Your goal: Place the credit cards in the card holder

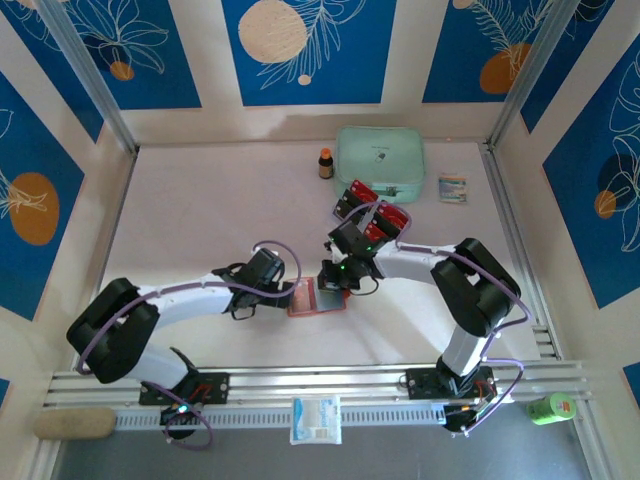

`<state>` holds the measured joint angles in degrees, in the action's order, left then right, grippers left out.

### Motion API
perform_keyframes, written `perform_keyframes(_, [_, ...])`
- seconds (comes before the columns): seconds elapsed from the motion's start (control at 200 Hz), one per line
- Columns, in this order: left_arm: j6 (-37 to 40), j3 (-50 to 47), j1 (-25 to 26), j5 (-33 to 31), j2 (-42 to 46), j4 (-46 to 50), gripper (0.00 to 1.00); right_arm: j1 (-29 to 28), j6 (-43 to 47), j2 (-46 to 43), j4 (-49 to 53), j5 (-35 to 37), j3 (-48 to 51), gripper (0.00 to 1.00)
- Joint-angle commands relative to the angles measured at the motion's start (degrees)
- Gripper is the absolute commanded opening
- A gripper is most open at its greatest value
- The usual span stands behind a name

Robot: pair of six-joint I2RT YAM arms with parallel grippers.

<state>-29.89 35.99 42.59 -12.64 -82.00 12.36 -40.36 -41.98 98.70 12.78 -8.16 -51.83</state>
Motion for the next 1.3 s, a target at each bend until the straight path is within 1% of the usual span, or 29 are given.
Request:
perform_keyframes(0.0, [0.62,1.96,-0.55,0.16,2.07,1.59,1.00,0.52,-0.12,-0.55,-0.10,0.05,1.98,0.03])
perform_keyframes(0.315, [1.33,3.21,-0.51,0.19,1.56,2.28,1.00,1.16,-1.18,-3.59,-0.17,-0.07,4.99,0.01])
perform_keyframes(0.575, [1.35,1.90,-0.59,-0.57,1.19,1.97,1.00,-0.80,-1.00,-6.06,2.47,0.51,1.40,0.01])
perform_keyframes(0.855, [1.50,0.78,-0.58,-1.07,-0.74,0.95,1.00,-3.14,-0.32,-3.08,3.75,1.30,-2.91,0.01])
perform_keyframes(1.295, [1.76,0.50,-0.58,-0.98,-1.68,0.12,1.00,-3.76,-0.63,-0.28,2.61,1.31,-3.09,0.00])
